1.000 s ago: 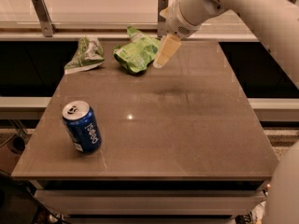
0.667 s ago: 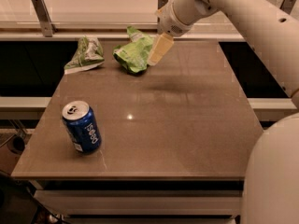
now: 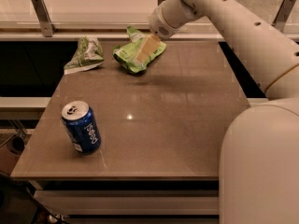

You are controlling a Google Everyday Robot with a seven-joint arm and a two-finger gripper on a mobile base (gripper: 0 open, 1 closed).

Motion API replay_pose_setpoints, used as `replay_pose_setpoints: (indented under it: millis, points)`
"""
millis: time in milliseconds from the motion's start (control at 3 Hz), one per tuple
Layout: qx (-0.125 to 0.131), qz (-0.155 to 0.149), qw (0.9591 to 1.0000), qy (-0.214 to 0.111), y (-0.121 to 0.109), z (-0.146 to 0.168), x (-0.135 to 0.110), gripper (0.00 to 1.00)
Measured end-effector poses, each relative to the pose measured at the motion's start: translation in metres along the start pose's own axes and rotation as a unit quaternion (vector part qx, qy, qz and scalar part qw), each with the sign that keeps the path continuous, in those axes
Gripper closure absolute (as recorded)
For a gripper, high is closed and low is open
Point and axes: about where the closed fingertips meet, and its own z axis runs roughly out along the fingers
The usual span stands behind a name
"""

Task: Move green rice chip bag near pepsi can

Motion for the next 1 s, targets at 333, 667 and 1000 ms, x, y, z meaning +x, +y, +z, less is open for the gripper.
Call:
replay_pose_setpoints:
  millis: [333, 667, 1000]
  points:
    - [-0.006, 0.023, 0.9996, -0.018, 0.0, 0.022, -0.008, 0.0]
    - [-0.011, 0.05, 0.9983, -0.026, 0.004, 0.045, -0.006, 0.0]
    - [-0.019, 0.076, 0.9964, -0.032, 0.007, 0.066, 0.001, 0.0]
